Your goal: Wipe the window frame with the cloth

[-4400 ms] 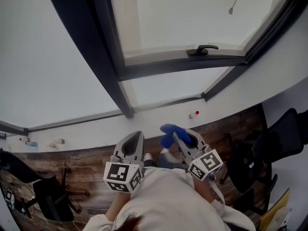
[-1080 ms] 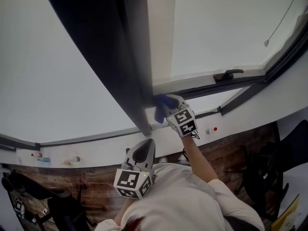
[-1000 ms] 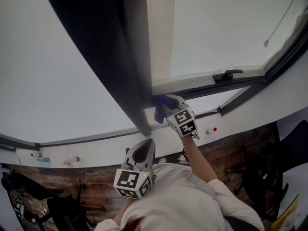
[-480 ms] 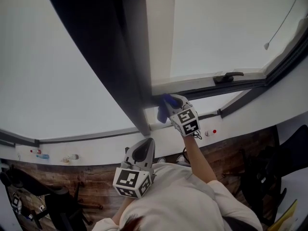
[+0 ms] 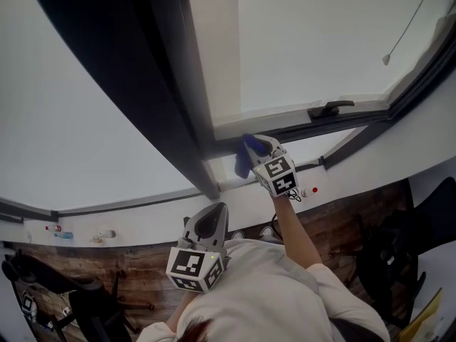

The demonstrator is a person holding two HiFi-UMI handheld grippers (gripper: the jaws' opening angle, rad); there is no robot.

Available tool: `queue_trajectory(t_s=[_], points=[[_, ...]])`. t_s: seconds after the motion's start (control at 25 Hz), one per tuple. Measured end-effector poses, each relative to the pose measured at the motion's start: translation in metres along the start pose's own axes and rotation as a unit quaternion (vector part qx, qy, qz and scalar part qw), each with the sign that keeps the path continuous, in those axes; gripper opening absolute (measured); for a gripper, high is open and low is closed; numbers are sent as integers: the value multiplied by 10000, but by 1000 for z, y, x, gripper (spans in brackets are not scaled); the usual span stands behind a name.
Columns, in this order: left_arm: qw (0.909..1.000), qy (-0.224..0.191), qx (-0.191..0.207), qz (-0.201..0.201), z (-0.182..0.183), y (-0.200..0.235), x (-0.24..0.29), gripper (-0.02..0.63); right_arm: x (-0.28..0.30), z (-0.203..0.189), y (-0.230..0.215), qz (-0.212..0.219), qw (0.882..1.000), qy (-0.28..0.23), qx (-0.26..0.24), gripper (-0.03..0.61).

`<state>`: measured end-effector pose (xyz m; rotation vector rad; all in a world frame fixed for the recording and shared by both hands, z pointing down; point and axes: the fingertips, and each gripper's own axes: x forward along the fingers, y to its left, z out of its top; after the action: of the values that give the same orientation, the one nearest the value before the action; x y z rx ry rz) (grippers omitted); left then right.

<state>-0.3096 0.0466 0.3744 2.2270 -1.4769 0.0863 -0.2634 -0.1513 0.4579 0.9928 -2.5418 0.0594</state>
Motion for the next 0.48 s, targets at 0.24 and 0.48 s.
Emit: queue_trajectory(t_s=[0.24,0.48], points=[[10000,24,30,23,1,-8,8,5,-8,-3,-16,-35,10000,-20,62,44],[10000,53,42,-4,1,-15,17,5,-14,-7,-27,-57,9999,-43,71,44]])
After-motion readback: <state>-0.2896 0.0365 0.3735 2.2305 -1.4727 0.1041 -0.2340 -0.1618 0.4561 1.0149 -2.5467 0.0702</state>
